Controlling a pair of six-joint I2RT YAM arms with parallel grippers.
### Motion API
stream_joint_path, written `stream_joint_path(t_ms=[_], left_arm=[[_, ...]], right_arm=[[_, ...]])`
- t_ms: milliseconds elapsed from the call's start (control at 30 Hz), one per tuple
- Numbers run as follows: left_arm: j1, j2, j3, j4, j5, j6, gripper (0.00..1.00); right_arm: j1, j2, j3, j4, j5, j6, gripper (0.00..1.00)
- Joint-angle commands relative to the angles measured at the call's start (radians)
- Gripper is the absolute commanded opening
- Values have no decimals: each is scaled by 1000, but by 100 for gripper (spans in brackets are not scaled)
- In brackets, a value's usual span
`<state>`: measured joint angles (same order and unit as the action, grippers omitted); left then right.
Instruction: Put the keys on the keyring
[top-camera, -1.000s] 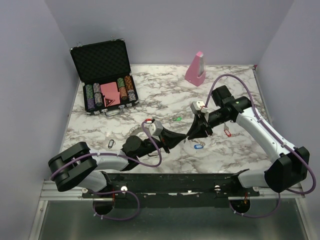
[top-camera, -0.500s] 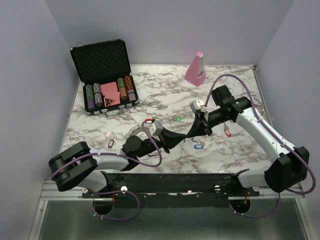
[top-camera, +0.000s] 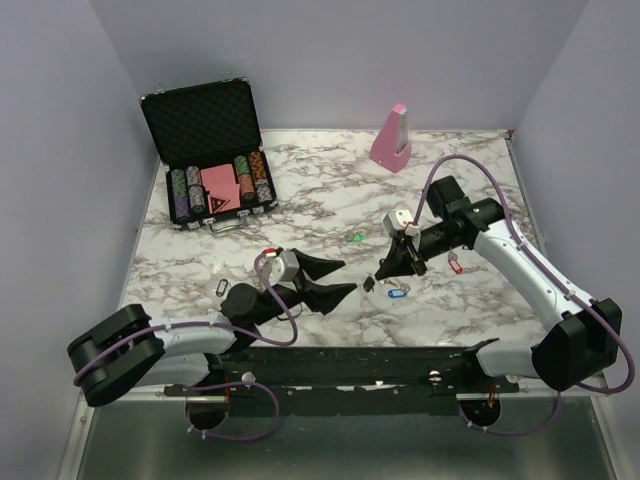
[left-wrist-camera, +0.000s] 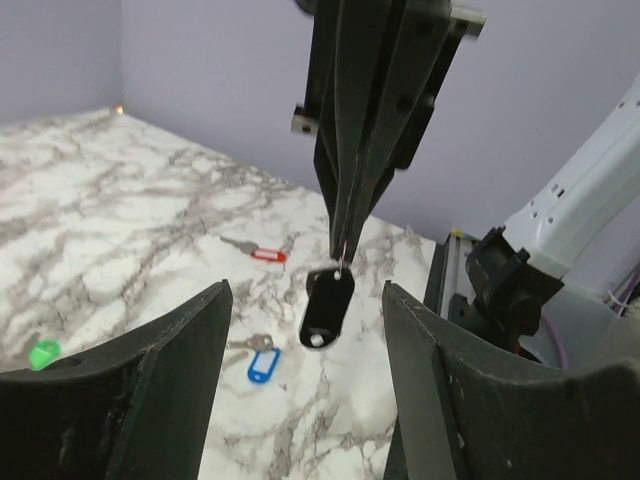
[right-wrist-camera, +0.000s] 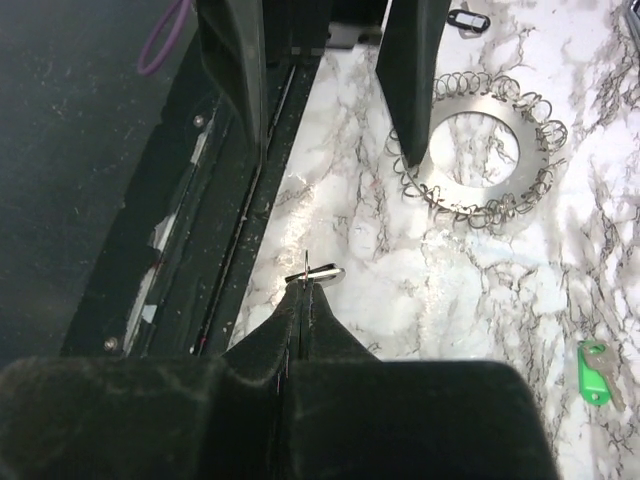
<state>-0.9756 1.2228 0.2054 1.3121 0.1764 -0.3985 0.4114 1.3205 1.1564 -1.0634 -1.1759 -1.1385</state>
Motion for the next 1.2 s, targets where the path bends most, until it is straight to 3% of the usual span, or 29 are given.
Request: stream_joint_path(t_ms=[0,200,400,633,1033,1167], left_arm=[[9,-111,12,-71,44,104,70],[9,-160,101,-322,139,208,62],[8,-148,146,-408,190,247,57],[8,-125,163,-453,256,256,47],[5,-97,178,-458,288,240,47],[2,-80,186,-456,294,231,47]], right_arm=[[6,-24,-41,-107,-11,-240,1],[6,-44,-96,-175,-41,-469,1],[6,-56,-129,-182,-33,-561,1],[6,-79,-158,-144,-8,-567,1],[6,-86,-152,-130,15,-511,1],[6,-80,-132,-109,30,-408,1]])
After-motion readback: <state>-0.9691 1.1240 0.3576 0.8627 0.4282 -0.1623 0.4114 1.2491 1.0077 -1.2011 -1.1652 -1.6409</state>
